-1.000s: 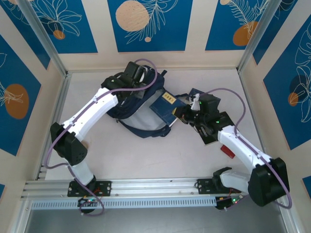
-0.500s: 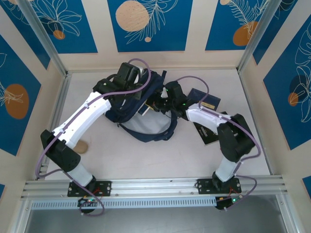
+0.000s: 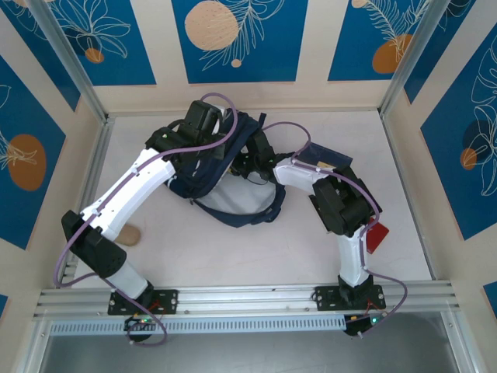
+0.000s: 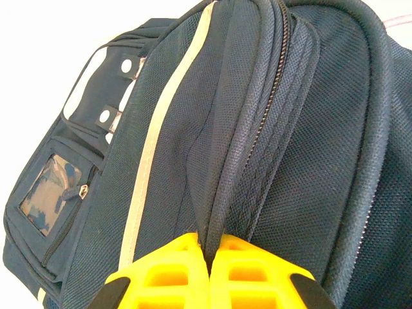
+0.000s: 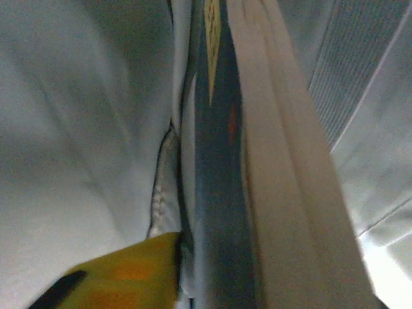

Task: Pack the student bag
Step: Place the book in the student bag, then close the student bag at the top-left of the table.

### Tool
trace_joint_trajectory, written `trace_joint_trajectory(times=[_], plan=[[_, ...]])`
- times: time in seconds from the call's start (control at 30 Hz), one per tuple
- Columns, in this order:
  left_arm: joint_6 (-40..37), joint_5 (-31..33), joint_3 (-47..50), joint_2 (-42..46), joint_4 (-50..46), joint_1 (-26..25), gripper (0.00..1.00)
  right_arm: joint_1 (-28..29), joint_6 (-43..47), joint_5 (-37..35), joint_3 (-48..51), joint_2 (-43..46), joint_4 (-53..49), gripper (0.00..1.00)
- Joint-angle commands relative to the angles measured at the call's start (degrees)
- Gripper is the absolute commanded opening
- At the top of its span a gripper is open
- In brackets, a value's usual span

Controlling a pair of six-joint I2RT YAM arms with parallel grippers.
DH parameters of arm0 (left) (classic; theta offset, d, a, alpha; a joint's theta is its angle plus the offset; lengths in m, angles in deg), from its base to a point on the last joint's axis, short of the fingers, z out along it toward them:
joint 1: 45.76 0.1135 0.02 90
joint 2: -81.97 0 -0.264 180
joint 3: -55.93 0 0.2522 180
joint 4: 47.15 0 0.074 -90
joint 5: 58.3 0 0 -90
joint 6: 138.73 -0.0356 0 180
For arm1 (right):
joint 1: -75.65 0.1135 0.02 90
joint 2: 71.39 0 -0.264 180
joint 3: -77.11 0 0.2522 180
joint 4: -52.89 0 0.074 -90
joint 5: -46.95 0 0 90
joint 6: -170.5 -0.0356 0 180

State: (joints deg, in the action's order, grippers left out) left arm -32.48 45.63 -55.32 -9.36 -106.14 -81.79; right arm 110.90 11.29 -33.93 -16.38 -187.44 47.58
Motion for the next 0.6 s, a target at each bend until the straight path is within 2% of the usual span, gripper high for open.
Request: trace_joint_trajectory(times=[0.0, 0.1, 0.17, 0.4, 0.47, 0.57], plan=[[1.9, 2.9, 0.1, 4.4, 6.8, 0.2, 0.0, -0.6, 0.2, 1.3, 3.6, 3.7, 2.6, 0.46], [2.0, 3.2, 0.4, 4.3, 6.3, 0.4, 0.0, -1.9, 1.9, 5.1, 5.6, 8.7, -2.8, 0.62], [1.7, 3.4, 0.4, 4.2, 5.4, 0.6, 0.0, -2.5, 4.7, 7.2, 5.1, 11.9, -10.0, 0.68], [-0.5, 9.1, 2.4, 5.6, 2.1, 1.3, 0.0, -2.4, 13.0, 3.3, 12.8, 24.9, -27.5, 0.66], [-1.3, 12.0, 4.3, 6.6, 1.7, 1.4, 0.0, -2.7, 18.0, 2.9, 13.3, 27.1, -32.4, 0.66], [-2.3, 17.5, 7.8, 8.3, 1.1, 1.8, 0.0, -2.8, 25.5, -4.9, 10.8, 28.9, -44.6, 0.66]])
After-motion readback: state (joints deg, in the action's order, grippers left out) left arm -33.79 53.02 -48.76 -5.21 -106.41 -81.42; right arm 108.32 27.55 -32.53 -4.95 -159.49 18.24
